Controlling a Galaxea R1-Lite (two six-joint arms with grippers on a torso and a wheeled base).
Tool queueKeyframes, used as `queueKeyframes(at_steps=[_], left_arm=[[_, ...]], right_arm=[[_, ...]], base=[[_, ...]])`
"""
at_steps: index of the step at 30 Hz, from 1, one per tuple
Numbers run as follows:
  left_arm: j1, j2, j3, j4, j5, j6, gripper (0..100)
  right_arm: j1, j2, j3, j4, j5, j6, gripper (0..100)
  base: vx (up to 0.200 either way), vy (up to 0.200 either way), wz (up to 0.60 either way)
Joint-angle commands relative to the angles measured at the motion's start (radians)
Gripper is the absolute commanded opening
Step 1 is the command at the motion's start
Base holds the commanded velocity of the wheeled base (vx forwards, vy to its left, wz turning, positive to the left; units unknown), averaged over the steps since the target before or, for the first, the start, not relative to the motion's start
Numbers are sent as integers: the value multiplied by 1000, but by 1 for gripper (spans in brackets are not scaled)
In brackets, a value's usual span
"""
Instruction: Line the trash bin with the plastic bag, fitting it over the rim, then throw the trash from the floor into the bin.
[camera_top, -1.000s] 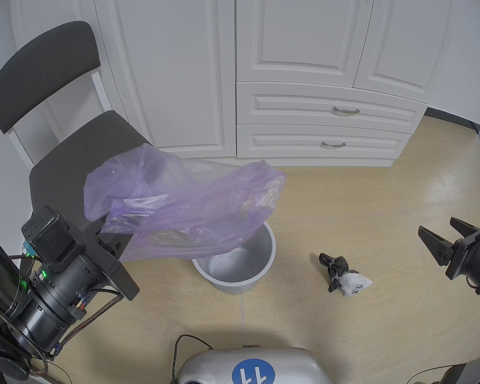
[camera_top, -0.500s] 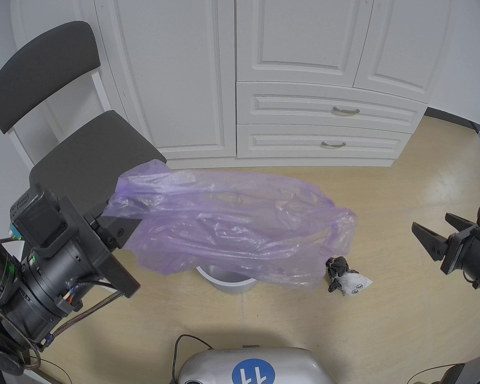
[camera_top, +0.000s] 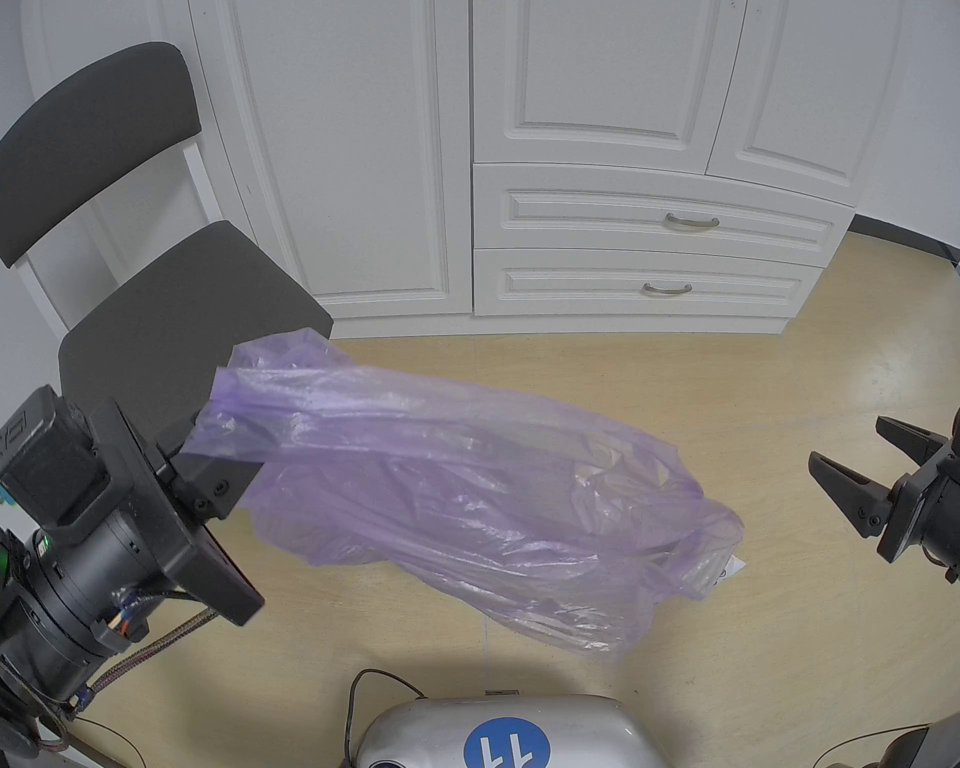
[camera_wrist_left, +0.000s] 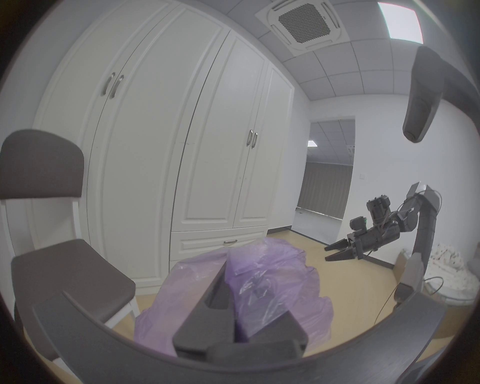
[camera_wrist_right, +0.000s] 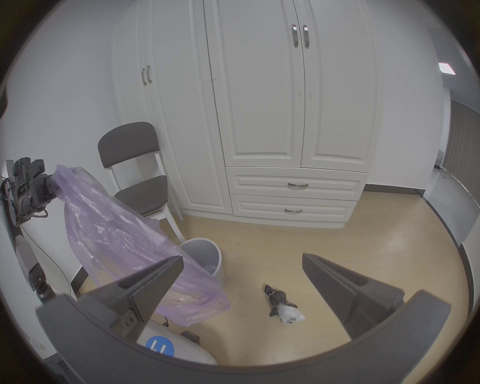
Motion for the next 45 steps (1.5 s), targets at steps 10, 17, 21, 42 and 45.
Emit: queueKeyframes(at_steps=[10,17,21,42,45], left_arm=[[-2,45,-17,-13,145,115,0],[-20,35,1,-12,137,98,0],[-22,48,0,-12,119,42,0],[-22,26,24,-12,35,31,0],[-22,25,23,-12,35,31,0]], right_arm=[[64,71,-20,0,-7,40,100],[65,155,-12,-9,0,49,100],[65,200,-26,-15,2,64,100],[-125,210,-115,127,332,233,100],[-174,172,-155,218,468,258,100]], base=[[0,0,0],[0,0,0],[0,0,0],[0,0,0],[0,0,0]])
